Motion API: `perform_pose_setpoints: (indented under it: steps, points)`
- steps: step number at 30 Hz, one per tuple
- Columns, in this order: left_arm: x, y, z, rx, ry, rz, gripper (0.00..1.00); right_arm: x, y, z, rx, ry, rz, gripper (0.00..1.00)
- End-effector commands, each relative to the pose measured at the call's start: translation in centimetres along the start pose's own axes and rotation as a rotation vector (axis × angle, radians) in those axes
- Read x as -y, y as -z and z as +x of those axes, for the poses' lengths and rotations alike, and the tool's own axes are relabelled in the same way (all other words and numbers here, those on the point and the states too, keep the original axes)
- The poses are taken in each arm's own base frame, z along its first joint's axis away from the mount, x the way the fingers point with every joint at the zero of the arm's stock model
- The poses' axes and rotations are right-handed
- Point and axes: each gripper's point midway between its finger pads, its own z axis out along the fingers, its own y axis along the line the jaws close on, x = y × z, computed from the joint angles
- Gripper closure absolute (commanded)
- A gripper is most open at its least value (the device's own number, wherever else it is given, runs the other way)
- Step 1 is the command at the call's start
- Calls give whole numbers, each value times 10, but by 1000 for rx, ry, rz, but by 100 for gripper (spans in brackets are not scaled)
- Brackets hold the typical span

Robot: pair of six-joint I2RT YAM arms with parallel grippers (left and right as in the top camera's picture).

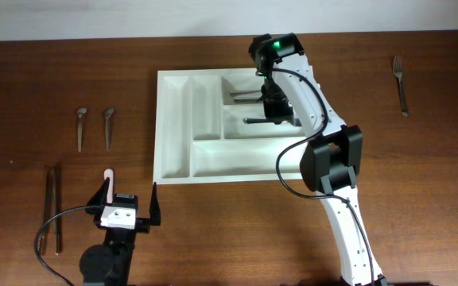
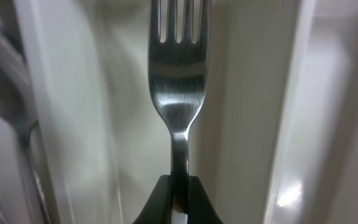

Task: Pack container
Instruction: 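Lower the fork into the second compartment and open the right gripper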

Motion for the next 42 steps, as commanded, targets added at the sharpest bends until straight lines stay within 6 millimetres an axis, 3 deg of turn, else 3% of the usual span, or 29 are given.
perform_pose_setpoints:
  steps: [1,6,13,16,21,25,28,32,36,39,42]
  points:
    - [-1,0,2,-3,-12,-2,1,-1,16,17,-17,21,-56,96]
    - [-1,0,2,-3,-12,-2,1,-5,17,29,-23,39,-89,96]
    - [-1,0,2,-3,-12,-2,1,-6,17,28,-24,37,-91,96]
    - [-1,0,2,-3,-12,-2,1,-6,17,28,-23,36,-92,88]
    - [-1,0,2,-2,-12,-2,1,-8,17,24,-2,35,-100,87]
    - [-1,0,2,-3,-12,-2,1,-8,17,23,5,35,-102,68]
    - [-1,0,2,-3,-12,-2,1,-10,18,19,22,66,-106,61]
    - [-1,0,2,-3,-12,-2,1,-19,20,-9,129,217,-128,39]
    - [-1,0,2,-3,-12,-2,1,-30,26,-41,231,419,-129,27]
    - [-1,0,2,-3,-12,-2,1,-41,37,-73,337,609,-120,10]
    - [-1,0,2,-2,-12,-2,1,-51,52,-104,418,821,-98,2]
